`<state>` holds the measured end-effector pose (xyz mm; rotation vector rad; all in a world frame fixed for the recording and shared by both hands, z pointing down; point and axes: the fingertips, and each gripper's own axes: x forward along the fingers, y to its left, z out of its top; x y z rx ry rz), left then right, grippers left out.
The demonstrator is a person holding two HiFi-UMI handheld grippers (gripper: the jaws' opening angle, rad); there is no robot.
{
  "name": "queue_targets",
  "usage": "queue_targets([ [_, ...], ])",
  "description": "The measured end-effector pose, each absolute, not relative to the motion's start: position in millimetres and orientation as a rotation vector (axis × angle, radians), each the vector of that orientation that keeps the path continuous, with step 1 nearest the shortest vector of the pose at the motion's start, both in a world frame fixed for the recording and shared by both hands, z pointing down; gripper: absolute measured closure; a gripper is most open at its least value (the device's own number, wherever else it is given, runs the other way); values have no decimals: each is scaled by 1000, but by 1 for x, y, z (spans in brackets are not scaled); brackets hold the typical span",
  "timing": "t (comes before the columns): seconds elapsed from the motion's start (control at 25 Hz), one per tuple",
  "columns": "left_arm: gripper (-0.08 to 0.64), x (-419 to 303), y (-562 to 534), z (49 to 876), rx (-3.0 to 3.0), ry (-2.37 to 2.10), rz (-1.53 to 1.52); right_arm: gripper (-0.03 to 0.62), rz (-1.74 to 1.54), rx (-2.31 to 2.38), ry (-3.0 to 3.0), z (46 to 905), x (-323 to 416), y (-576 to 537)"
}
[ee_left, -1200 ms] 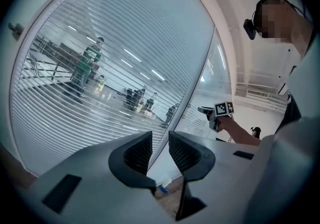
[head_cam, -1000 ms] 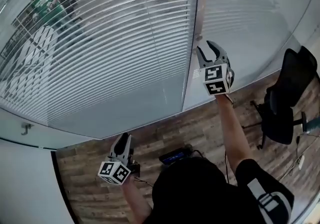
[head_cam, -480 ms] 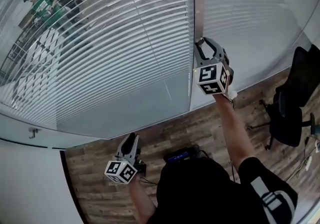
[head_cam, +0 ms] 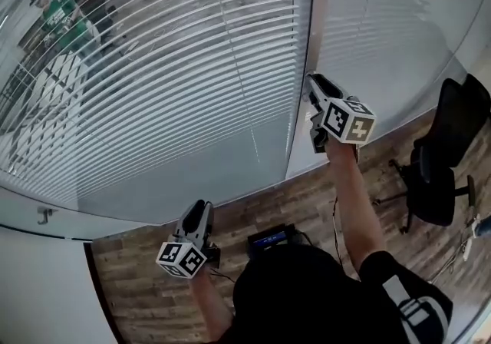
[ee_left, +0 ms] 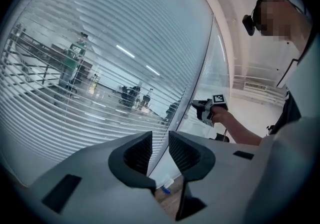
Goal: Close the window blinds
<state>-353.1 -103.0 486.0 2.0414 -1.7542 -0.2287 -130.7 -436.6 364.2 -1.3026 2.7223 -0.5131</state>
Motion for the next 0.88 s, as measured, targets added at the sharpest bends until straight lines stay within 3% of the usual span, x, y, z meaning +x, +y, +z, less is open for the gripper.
queue_targets([
  [0.2, 445, -359, -105, 495, 2046, -1733, -247, 463, -843, -1093, 2535, 367, -131, -437],
  [0.28, 445, -361, -105, 495, 2045, -1728, -246, 460, -679, -1144, 2678, 370, -135, -434],
  [0.44, 445, -364, -106, 489, 2043, -1726, -243, 442, 230, -1593, 2969, 361, -133, -426],
  [0.56, 445, -363, -106, 486, 2050, -1729, -241, 442, 586, -1666, 2984, 352, -140, -424],
  [0.76, 445, -366, -101, 490, 2035, -1746, -238, 457, 735, -1758, 2982, 351, -143, -427],
  [0.88, 445, -366, -97, 496, 2024, -1757, -238, 463, 479, -1704, 2959, 358, -138, -429],
])
